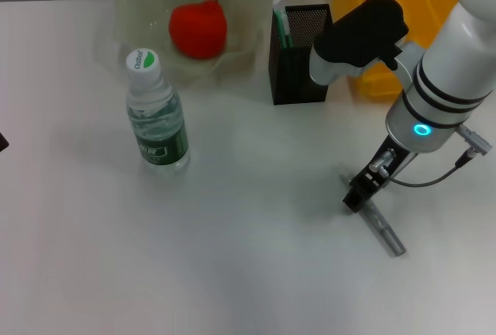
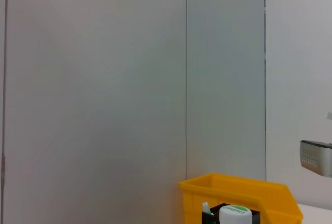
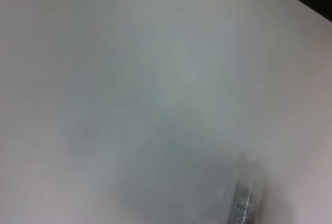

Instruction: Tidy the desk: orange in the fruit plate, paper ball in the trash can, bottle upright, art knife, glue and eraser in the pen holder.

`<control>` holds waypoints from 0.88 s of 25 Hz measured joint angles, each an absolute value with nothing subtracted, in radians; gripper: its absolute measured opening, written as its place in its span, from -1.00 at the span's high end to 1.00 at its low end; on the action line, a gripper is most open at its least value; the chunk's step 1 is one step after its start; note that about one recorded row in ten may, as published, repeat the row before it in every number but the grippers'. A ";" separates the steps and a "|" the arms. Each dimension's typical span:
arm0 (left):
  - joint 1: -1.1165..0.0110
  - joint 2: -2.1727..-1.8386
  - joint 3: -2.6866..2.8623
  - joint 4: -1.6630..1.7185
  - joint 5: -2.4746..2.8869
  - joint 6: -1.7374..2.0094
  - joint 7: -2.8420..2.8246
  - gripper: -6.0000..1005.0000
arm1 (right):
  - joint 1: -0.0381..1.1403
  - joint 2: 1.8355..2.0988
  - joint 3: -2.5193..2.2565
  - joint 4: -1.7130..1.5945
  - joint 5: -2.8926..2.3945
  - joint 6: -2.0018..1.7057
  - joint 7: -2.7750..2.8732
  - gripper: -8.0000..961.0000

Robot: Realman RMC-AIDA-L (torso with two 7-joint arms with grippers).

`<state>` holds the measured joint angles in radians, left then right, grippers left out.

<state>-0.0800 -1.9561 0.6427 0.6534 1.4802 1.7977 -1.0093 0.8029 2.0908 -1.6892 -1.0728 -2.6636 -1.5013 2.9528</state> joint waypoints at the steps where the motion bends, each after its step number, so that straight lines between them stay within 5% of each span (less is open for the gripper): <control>1: -0.079 -1.956 0.643 0.653 1.480 1.798 -1.009 -0.62 | 0.804 2.091 -1.690 -1.071 -2.663 -1.500 2.953 -0.37; 11: -0.075 -1.954 0.643 0.654 1.480 1.801 -1.009 -0.62 | 0.808 2.091 -1.698 -1.050 -2.660 -1.501 2.950 0.02; 17: -0.074 -1.955 0.643 0.653 1.480 1.801 -1.009 -0.62 | 0.808 2.091 -1.698 -1.049 -2.653 -1.505 2.947 0.53; 22: -0.072 -1.954 0.643 0.652 1.480 1.799 -1.009 -0.62 | 0.782 2.087 -1.683 -1.141 -2.652 -1.529 2.942 0.69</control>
